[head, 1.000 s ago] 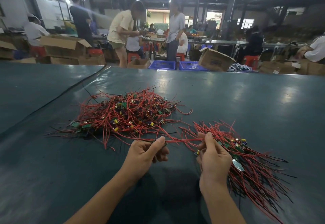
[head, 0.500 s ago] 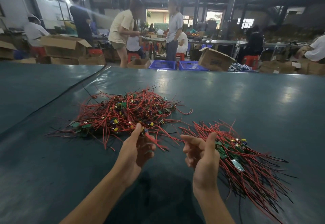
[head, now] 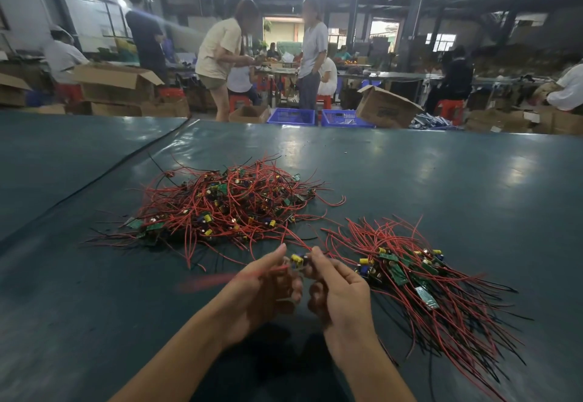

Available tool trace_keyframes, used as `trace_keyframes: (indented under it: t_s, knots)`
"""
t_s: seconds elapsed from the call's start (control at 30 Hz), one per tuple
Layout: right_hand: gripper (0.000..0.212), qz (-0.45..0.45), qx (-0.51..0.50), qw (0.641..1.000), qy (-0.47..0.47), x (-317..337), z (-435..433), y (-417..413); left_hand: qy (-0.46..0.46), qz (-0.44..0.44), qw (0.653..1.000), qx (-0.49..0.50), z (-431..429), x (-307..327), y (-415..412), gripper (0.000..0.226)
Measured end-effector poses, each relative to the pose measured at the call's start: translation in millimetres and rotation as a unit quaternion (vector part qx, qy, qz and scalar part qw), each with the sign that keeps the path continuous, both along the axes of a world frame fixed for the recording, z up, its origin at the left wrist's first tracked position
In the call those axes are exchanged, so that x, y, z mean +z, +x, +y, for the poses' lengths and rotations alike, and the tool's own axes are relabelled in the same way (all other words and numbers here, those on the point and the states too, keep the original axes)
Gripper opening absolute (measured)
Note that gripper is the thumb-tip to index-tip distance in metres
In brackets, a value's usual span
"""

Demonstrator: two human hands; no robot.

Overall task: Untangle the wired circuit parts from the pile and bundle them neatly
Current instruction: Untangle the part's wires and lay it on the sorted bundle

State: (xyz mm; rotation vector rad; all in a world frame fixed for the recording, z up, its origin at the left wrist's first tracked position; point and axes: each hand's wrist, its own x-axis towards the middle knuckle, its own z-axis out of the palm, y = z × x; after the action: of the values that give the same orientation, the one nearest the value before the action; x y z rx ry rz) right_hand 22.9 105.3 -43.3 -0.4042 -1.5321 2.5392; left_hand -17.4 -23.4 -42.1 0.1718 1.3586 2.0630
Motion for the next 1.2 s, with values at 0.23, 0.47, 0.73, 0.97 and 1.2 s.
trace_keyframes:
  t_s: [0.23,0.47,0.73,0.97,1.2]
  knots:
    - [0.016,0.032,-0.009,0.999,-0.014,2.4,1.9,1.3,-0.061,0.159,0.985,0.033,11.9,-8.5,10.5,0.014]
    - [0.019,0.036,-0.024,0.997,0.065,-1.7,-4.8,-0.7,-0.083,0.236,0.956,0.156,14.1,-5.7,4.9,0.046]
    - [0.02,0.005,-0.164,0.986,-0.039,8.1,39.5,-10.8,-0.117,0.319,0.933,0.117,4.0,-1.8,-1.8,0.053]
    - [0.021,0.031,-0.165,0.986,-0.018,1.6,31.1,-10.6,-0.105,0.297,0.939,0.141,2.7,-5.3,-3.2,0.057]
    - [0.031,0.039,-0.018,0.987,0.155,-5.1,-14.3,-1.2,-0.083,0.282,0.952,0.082,7.4,-9.2,-1.2,0.046]
